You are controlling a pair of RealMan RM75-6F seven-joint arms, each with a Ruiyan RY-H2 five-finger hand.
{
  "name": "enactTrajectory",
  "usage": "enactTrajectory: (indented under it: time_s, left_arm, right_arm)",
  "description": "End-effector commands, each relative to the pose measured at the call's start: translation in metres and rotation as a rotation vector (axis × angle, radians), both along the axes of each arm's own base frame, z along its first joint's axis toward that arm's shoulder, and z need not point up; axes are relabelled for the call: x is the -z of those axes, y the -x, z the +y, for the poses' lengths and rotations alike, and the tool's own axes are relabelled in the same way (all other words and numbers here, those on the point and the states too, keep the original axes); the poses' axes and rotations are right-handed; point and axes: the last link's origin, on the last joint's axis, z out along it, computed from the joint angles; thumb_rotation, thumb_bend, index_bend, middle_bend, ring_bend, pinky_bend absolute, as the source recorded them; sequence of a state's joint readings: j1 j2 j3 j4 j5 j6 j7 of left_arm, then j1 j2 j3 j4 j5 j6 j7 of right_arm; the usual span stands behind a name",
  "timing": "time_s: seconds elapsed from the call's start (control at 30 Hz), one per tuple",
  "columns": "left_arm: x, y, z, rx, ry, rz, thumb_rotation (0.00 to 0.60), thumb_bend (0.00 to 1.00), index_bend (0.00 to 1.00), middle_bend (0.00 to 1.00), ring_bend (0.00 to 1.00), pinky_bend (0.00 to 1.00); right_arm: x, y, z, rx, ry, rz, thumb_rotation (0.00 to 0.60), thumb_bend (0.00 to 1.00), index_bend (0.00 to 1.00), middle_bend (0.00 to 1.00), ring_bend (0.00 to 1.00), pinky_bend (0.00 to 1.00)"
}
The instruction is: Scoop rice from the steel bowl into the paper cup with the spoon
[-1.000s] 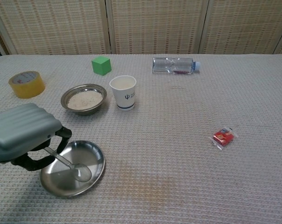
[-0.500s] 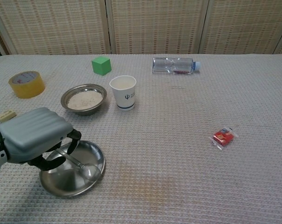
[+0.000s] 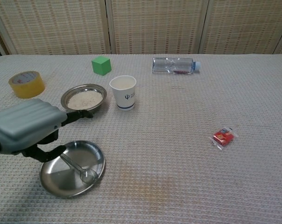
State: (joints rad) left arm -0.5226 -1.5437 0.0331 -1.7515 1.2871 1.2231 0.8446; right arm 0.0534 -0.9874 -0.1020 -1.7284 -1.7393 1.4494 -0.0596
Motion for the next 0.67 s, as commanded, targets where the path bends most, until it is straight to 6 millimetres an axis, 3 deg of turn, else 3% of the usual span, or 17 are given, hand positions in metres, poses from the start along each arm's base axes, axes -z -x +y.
enactTrajectory:
  time_s: [0.03,0.13,0.2,0.23,0.33,0.5,0.67]
  left_arm:
    - [-0.051,0.013,-0.004,-0.062,-0.056,-0.194,0.6,0.41,0.02,0.81,0.8,0.92]
    - [-0.086,0.047,-0.018,-0.181,-0.069,-0.337,0.6,0.41,0.0,0.36,0.38,0.53]
    - [-0.104,0.07,-0.032,-0.261,-0.061,-0.431,0.6,0.4,0.0,0.14,0.13,0.29]
    - [-0.114,0.085,-0.041,-0.299,-0.058,-0.495,0.6,0.4,0.0,0.08,0.06,0.22]
    - [-0.134,0.114,-0.057,-0.35,-0.088,-0.616,0.6,0.39,0.0,0.02,0.0,0.14]
    - [-0.153,0.123,-0.057,-0.327,-0.055,-0.773,0.6,0.38,0.0,0.0,0.0,0.1]
    - [-0.156,0.134,-0.055,-0.321,-0.046,-0.685,0.6,0.38,0.0,0.0,0.0,0.1]
  right_arm:
    - [-0.002,0.0,0.0,-0.001,0.01,-0.005,0.6,0.15,0.0,0.0,0.0,0.0]
    - [-0.003,0.001,-0.001,0.002,0.026,-0.014,0.6,0.15,0.0,0.0,0.0,0.0]
    - [-0.003,0.001,-0.003,0.0,0.038,-0.015,0.6,0.15,0.0,0.0,0.0,0.0]
    - [-0.002,0.001,-0.005,-0.005,0.045,-0.013,0.6,0.15,0.0,0.0,0.0,0.0]
    - [0.003,0.0,-0.009,-0.027,0.051,-0.02,0.6,0.15,0.0,0.0,0.0,0.0]
    - [0.01,0.001,-0.014,-0.037,0.044,-0.033,0.6,0.15,0.0,0.0,0.0,0.0]
    - [0.013,0.001,-0.013,-0.043,0.062,-0.008,0.6,0.15,0.0,0.0,0.0,0.0]
